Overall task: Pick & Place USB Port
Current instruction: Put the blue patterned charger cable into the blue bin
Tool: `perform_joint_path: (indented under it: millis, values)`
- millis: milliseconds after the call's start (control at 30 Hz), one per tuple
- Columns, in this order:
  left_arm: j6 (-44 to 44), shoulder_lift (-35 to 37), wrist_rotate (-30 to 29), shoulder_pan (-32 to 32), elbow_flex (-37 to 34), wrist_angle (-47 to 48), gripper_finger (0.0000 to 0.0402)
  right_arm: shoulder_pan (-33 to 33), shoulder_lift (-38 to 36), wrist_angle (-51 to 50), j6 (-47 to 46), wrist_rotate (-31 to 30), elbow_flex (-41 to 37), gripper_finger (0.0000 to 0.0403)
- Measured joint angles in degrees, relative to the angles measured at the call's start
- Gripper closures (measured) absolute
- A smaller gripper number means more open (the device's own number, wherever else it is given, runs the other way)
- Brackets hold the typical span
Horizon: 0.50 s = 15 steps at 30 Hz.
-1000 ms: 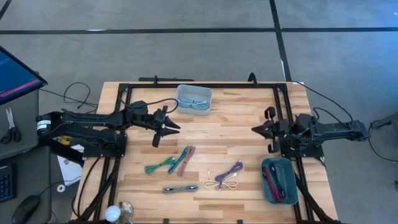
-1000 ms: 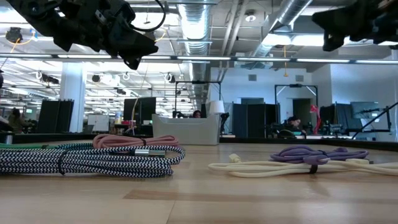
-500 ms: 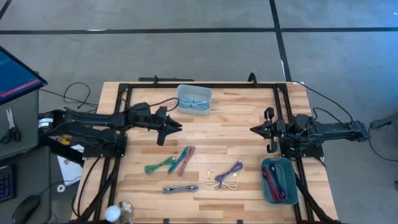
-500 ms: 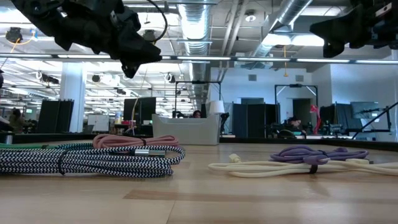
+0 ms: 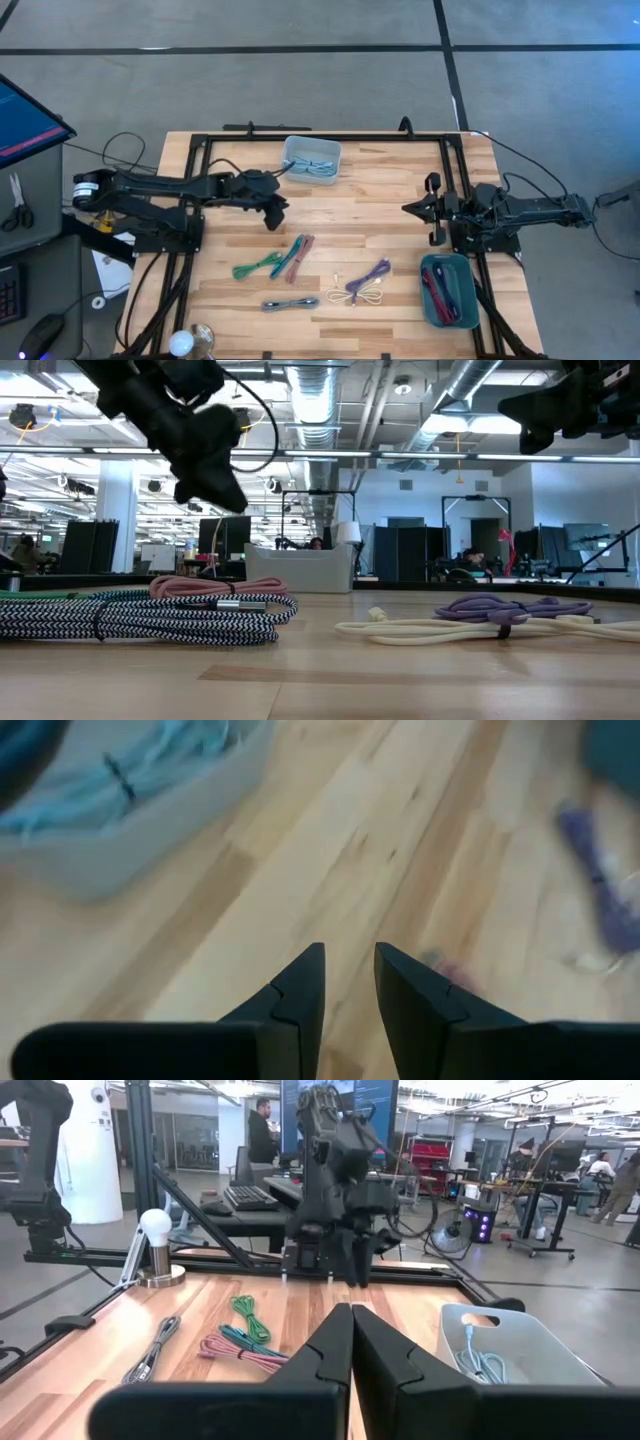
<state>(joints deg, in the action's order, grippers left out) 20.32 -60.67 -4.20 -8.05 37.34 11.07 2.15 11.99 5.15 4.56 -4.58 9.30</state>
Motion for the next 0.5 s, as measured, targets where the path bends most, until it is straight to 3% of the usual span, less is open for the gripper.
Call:
perform_joint_path:
  millis: [200,500]
  values:
    - [-8.9,-3.3,-0.1,-3.2,0.0,-1.9,0.0312,0.0,0.0,0.0,0.0,0.0,0.0,0.0403]
    - [-9.8,-3.5,-0.1,-4.9,0.0,-10.6,0.0312,0.0,0.0,0.0,0.3,0.0,0.0,0.0403]
